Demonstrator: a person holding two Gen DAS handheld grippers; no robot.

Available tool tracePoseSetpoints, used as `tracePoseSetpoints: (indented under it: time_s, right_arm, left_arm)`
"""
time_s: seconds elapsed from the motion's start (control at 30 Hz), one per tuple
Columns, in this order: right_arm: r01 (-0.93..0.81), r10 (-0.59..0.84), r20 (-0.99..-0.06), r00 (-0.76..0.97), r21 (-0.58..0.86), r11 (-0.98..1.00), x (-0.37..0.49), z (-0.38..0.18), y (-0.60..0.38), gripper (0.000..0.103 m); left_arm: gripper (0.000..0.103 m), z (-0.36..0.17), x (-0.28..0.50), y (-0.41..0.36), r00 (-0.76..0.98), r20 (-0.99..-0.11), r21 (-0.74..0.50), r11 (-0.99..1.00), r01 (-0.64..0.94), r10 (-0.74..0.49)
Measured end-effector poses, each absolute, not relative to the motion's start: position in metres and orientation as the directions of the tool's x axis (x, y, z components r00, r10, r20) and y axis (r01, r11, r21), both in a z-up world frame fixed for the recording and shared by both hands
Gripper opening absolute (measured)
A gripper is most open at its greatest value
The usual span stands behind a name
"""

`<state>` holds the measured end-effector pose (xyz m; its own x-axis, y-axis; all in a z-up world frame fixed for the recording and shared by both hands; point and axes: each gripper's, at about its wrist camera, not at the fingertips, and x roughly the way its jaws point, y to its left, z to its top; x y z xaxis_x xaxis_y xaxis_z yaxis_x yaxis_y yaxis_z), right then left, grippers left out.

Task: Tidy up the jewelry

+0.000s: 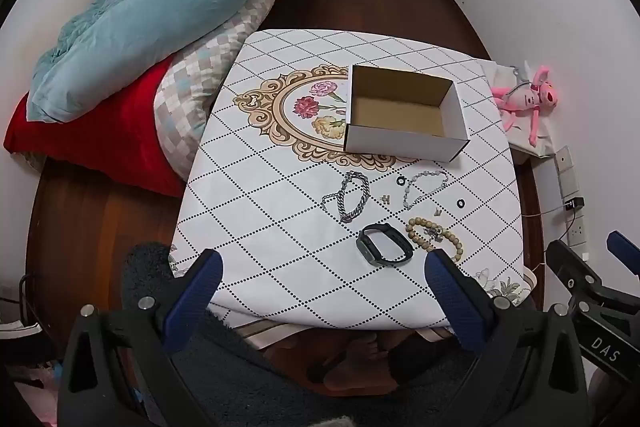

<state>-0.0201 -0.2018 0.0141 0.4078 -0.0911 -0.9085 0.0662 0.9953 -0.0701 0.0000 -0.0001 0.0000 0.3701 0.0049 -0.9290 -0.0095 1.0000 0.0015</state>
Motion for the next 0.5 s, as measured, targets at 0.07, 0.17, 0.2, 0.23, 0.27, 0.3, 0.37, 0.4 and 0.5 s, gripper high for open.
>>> tracePoseSetpoints:
  time_s: [0.07, 0.17, 0.2, 0.23, 0.27, 0.3, 0.37, 0.4, 0.5]
  right_arm:
    - [0.067, -0.092, -0.908, 0.408, -0.070, 0.995, -0.0197, 0.0136, -0.2014, 0.103]
    - [0.067, -0.087, -0.909, 0.408, -0.066, 0.996, -0.0196, 0.0134, -0.2013, 0.103]
    - [0.064, -0.083, -0.909, 0.408, -0.062, 0.996, -0.0195, 0.0134, -0.2013, 0.103]
    - [0.064, -0.080, -0.910, 0.407, -0.059, 0.996, -0.0194, 0.0134, -0.2014, 0.103]
    - [0.066, -0.081, -0.909, 0.409, -0.059, 0.996, -0.0196, 0.0136, -0.2015, 0.103]
    - [0.066, -0.081, -0.908, 0.410, -0.059, 0.996, -0.0197, 0.0139, -0.2016, 0.103]
    - [0.063, -0.082, -0.908, 0.411, -0.062, 0.996, -0.0204, 0.0130, -0.2025, 0.103]
    - [0.063, -0.082, -0.907, 0.412, -0.061, 0.996, -0.0209, 0.0130, -0.2034, 0.103]
    - [0.063, -0.079, -0.907, 0.414, -0.058, 0.996, -0.0187, 0.0149, -0.2015, 0.103]
  left_arm:
    - [0.103, 0.0001, 0.0000, -0.0001, 0.371, -0.928, 0.002, 1.000, -0.010, 0.005]
    - [0.103, 0.0007, 0.0006, -0.0005, 0.374, -0.927, 0.000, 1.000, -0.012, 0.005]
    - [0.103, 0.0000, 0.0009, -0.0003, 0.374, -0.927, -0.001, 1.000, -0.012, 0.004]
    - [0.103, -0.0003, 0.0014, -0.0009, 0.375, -0.927, 0.001, 1.000, -0.011, 0.005]
    - [0.103, -0.0007, 0.0021, -0.0016, 0.375, -0.927, 0.004, 1.000, -0.010, 0.008]
    - [0.103, -0.0013, 0.0028, -0.0022, 0.374, -0.928, 0.004, 1.000, -0.010, 0.008]
    - [0.103, -0.0025, 0.0046, -0.0037, 0.373, -0.928, 0.005, 1.000, -0.009, 0.008]
    - [0.103, 0.0018, 0.0007, -0.0006, 0.379, -0.925, 0.002, 1.000, -0.009, 0.005]
    - [0.103, 0.0022, 0.0006, -0.0008, 0.380, -0.925, -0.001, 1.000, -0.011, 0.003]
